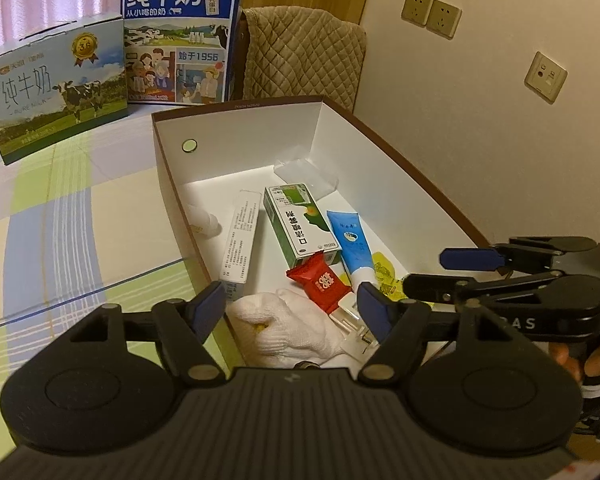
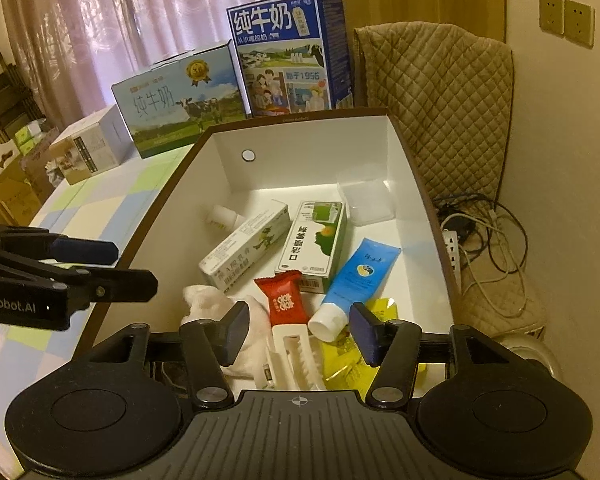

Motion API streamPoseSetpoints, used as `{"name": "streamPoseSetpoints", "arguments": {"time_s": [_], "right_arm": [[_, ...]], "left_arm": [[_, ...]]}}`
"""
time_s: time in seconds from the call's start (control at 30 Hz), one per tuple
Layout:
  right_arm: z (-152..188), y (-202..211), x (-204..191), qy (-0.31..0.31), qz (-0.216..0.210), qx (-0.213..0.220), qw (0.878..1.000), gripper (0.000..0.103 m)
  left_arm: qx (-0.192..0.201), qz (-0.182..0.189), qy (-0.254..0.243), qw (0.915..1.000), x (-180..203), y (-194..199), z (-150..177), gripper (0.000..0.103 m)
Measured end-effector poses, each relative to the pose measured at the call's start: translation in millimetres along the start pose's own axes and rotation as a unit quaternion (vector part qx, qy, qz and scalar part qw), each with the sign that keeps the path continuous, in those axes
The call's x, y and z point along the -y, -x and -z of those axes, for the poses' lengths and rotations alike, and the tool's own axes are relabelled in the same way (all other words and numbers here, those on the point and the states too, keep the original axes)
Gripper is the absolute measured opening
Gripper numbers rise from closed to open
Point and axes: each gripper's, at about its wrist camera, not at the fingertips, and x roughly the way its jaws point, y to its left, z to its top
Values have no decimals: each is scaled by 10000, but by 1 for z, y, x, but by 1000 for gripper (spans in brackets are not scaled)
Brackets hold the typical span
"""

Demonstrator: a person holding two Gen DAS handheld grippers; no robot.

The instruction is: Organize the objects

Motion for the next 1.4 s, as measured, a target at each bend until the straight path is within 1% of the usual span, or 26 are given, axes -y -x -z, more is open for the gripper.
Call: {"name": "streamPoseSetpoints", "arguments": {"time_s": [0.07, 0.3, 0.4, 0.5, 0.67, 0.73, 0.87, 1.1, 1.2, 1.4], "right_arm": [[1, 4, -2, 4, 16, 22, 10000, 55], [5, 29, -8, -181, 105, 167, 9996, 58], [8, 44, -14, -302, 126, 265, 9991, 60], [11, 58, -23, -417, 39, 363, 9985, 61], [17, 74, -48, -508, -131, 441, 9976, 63], [21, 77, -61, -499, -217, 436, 9976, 64], [28, 77, -92, -392, -333, 411, 9978, 64], [46, 67, -139, -305, -607, 227, 9974, 65], [55, 57, -158, -225, -703, 113, 9972, 65], [79, 26, -192, -122, -918, -221, 9955, 65]], "left_arm": [[45, -7, 67, 10000, -1, 5, -1, 70], [169, -2, 187, 9997, -12, 33, 5, 83], [222, -14, 183, 9996, -18, 50, 12, 84], [247, -71, 204, 9995, -27, 66, 20, 90], [269, -133, 307, 9991, -44, 92, 37, 91], [284, -189, 296, 9990, -51, 103, 45, 93], [311, -351, 310, 9984, -66, 122, 63, 95], [290, -566, 701, 9955, -96, 151, 98, 96], [263, -696, 913, 9930, -109, 161, 115, 97], [216, -1105, 1219, 9861, -132, 173, 143, 99]]}}
